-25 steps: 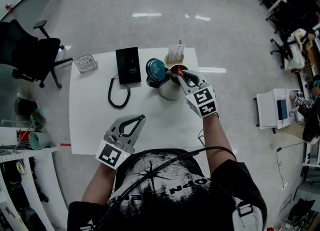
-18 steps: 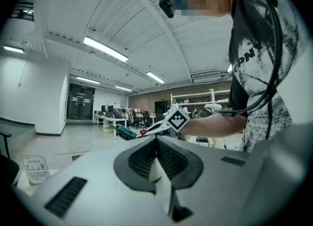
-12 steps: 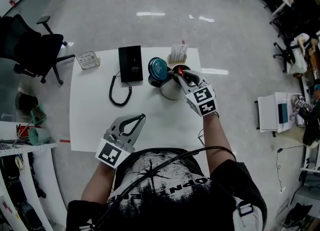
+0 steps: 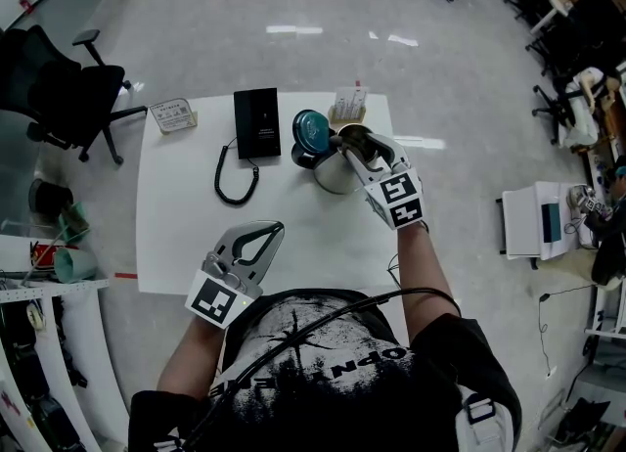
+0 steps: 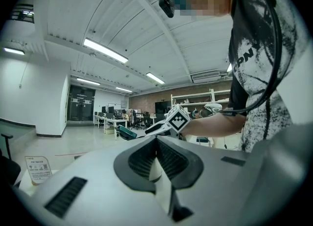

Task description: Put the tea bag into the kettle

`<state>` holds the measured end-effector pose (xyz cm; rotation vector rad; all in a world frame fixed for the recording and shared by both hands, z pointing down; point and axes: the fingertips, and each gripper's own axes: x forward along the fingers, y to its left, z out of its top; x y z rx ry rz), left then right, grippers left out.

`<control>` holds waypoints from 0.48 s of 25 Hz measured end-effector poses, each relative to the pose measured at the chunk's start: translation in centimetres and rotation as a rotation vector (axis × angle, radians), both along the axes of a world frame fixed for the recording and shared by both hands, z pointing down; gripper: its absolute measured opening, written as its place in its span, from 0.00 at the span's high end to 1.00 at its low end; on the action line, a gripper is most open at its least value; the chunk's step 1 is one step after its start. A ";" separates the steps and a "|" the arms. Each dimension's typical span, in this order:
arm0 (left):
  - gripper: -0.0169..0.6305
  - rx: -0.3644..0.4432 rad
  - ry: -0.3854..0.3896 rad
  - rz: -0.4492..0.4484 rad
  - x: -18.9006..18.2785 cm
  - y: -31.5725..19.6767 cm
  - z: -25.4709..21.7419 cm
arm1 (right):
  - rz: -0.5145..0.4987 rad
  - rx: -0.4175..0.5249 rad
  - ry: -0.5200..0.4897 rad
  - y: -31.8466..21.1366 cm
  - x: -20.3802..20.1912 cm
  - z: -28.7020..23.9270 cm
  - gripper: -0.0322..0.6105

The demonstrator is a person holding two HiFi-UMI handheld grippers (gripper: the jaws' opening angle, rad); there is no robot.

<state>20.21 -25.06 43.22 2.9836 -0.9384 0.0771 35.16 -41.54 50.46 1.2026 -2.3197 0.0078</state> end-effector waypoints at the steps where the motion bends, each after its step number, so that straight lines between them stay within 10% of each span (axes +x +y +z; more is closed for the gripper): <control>1: 0.96 0.001 0.001 -0.001 -0.1 0.1 0.0 | 0.001 0.012 0.000 0.1 0.0 -0.3 0.68; 12: 0.96 0.023 0.000 0.028 -0.7 1.3 -0.4 | -0.002 0.142 -0.022 3.2 -0.6 -4.1 0.81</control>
